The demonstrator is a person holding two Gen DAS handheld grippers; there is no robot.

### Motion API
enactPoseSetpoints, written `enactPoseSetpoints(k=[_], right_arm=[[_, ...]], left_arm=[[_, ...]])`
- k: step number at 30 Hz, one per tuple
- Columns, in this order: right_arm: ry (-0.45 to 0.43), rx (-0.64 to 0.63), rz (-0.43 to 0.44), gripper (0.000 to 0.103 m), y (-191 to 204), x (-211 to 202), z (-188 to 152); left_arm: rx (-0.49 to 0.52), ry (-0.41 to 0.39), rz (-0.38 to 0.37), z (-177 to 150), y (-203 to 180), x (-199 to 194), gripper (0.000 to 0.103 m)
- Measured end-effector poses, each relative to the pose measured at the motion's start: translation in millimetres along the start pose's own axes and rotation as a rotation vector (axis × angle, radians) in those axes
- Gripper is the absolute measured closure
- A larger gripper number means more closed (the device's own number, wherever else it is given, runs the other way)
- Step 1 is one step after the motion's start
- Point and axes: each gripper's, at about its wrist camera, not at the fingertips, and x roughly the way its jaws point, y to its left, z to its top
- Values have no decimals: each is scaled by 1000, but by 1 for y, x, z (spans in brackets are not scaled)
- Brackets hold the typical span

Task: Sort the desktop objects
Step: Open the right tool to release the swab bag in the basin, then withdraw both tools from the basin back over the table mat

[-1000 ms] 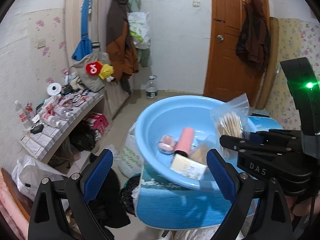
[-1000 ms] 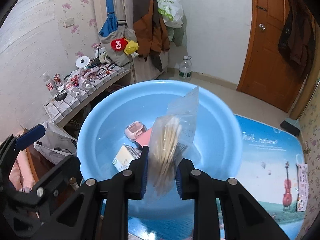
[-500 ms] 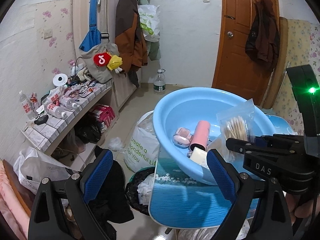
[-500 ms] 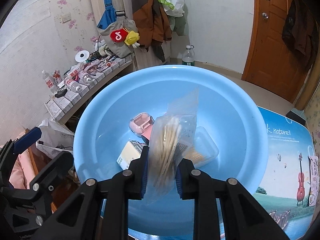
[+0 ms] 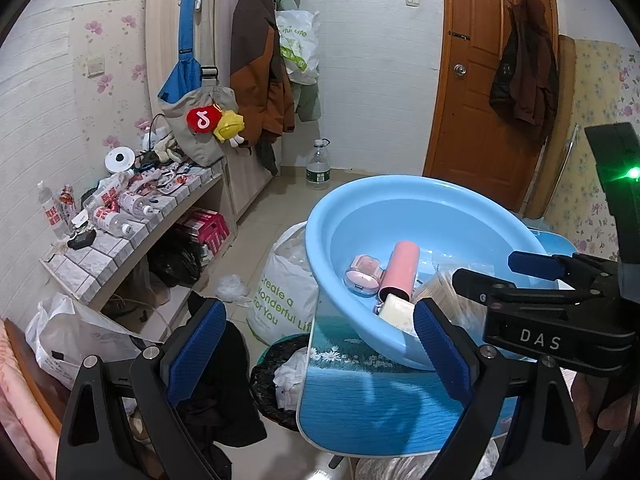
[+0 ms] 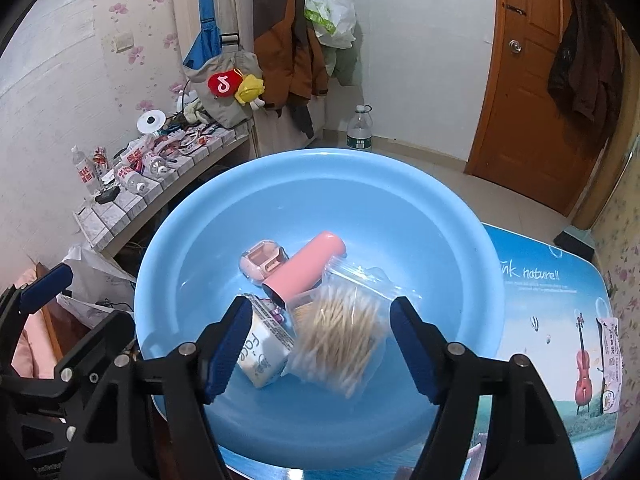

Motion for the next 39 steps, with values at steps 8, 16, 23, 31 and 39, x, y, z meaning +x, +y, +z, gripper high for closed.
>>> enactPoseSetpoints(k=[8, 16, 23, 31, 39], right_arm=[[2, -3, 4, 30, -2, -4, -2], [-2, 5, 2, 30, -6, -7, -4], [-22, -1, -22, 30, -18, -20, -10], [-37, 40, -61, 30, -55, -46, -20], [-54, 101, -89, 30, -96, -70, -33]], left_arm=[[5, -1, 0, -2, -2, -2, 8], [13, -4, 1, -2, -9, -7, 8], [21, -16, -11, 0, -18, -10, 8], [37, -28, -48, 4, -49, -16, 8], [85, -50, -79, 9, -89, -30, 7]])
